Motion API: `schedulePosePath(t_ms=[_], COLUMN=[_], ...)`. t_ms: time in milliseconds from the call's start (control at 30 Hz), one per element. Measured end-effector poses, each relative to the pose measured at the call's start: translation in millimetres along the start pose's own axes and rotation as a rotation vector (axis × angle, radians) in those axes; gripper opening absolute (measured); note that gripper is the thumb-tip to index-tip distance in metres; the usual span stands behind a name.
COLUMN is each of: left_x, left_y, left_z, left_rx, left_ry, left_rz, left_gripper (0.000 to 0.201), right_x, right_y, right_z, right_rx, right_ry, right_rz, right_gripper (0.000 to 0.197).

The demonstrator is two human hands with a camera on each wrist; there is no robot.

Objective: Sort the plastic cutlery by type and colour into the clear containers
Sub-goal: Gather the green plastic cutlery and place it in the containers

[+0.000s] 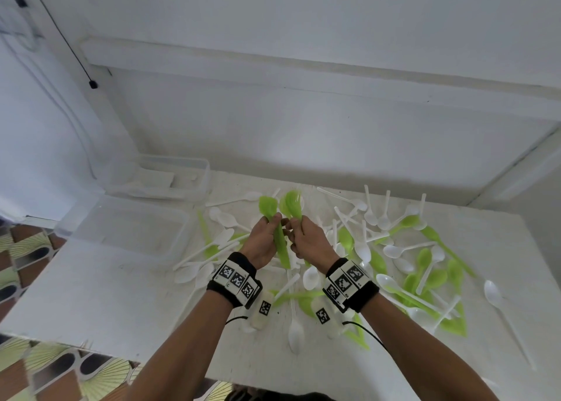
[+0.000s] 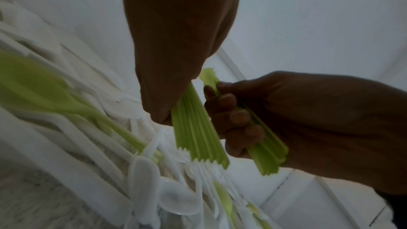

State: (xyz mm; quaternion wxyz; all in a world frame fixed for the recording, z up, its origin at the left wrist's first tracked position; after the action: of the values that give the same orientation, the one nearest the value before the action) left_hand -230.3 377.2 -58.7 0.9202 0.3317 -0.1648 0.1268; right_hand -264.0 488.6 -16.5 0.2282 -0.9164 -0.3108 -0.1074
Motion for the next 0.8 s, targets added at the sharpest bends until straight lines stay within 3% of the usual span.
schedulePosePath(t_ms=[200, 367, 467, 633, 800], left_x=[4.9, 6.5, 7.8, 6.6, 6.7], left_y=[11.4, 10.7, 7.6, 8.0, 15.0], left_z=[-0.6, -4.5, -5.6, -6.6, -1.3], left_rx=[0.111, 0.271, 0.313, 0.241, -0.038], left_ry=[0.002, 0.038, 0.030, 0.025, 0.069], left_rz=[-0.029, -0.093, -0.094, -0.088, -0.093], left_gripper=[0.033, 0.040, 0.048, 0.042, 0.035], right_x=[-3.1, -10.5, -8.3, -11.5, -9.7], right_y=[7.5, 6.6, 4.9, -4.6, -9.6], right_z=[-8.2, -6.1, -7.9, -7.3, -5.5], right_rx=[0.389, 0.380, 0.305, 0.283, 0.246], right_ry=[-0.083, -0.032, -0.044, -0.020, 0.026], right_rz=[0.027, -0.027, -0.051, -0.084, -0.103], right_gripper=[0.036, 0.054, 0.051, 0.045, 0.040])
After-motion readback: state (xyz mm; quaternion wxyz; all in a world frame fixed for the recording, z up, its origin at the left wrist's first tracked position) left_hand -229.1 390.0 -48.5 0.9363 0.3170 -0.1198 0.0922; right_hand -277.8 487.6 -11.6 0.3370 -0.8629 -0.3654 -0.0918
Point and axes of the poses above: each hand's wrist, its own x-axis away from the middle knuckle, its own y-axis out of the palm, z = x × y, the point moved 6 cm from there along -x, towards the middle knuckle, and after that the axes turned 7 degrees about -z, right-handed, at the moved point
